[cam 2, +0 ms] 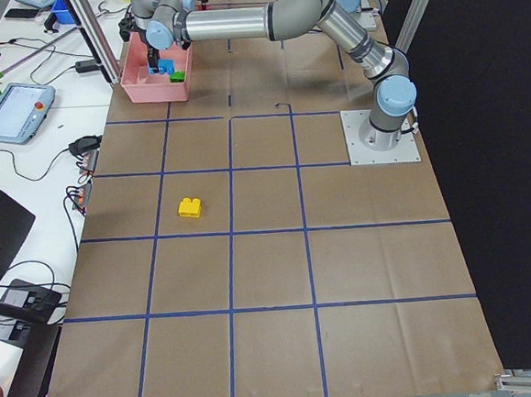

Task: Put all blocks into box

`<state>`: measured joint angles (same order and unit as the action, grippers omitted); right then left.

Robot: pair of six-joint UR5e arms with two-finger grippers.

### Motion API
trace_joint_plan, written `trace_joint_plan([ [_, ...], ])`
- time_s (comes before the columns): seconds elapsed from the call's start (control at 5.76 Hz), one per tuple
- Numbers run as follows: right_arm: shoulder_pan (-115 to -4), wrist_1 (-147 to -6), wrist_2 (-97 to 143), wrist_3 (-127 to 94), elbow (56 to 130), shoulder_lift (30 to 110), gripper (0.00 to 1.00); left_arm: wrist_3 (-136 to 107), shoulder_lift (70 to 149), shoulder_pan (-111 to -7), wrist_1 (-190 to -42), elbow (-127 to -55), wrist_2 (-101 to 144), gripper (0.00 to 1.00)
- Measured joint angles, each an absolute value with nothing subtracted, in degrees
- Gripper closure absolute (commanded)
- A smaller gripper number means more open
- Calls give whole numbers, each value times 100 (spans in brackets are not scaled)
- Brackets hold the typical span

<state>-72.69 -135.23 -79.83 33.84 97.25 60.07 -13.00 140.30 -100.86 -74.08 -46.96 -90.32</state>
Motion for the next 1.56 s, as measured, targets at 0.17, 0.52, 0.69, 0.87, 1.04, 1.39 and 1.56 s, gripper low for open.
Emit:
trace_joint_plan([
  [0.17, -7260, -13600, -7979, 3433, 9723, 5958, 2, -1288, 13923, -10077, -7404, -4685, -9054, 0],
  [0.52, -7193, -13622, -8057, 3508, 9743, 5944, 2, -1009, 13426, -9795, -7732, -4703, -9043, 0],
  [0.69, -7112, -13602, -8083, 3523, 9769, 5934, 3, -553, 13145, -9350, -8084, -4735, -9023, 0],
  [0.87, -7079, -13586, -8097, 3530, 9787, 5928, 14, 84, 12975, -8826, -8343, -4777, -9010, 0],
  [1.04, -7071, -13578, -8102, 3541, 9821, 5918, 36, 790, 12914, -8332, -8456, -4870, -9009, 0],
  [1.39, -7073, -13571, -8106, 3564, 9882, 5912, 67, 2309, 12945, -7228, -8496, -5089, -8982, 0],
  [1.56, -7074, -13568, -8124, 3567, 9888, 5909, 91, 2966, 12999, -6708, -8498, -5151, -8981, 0],
])
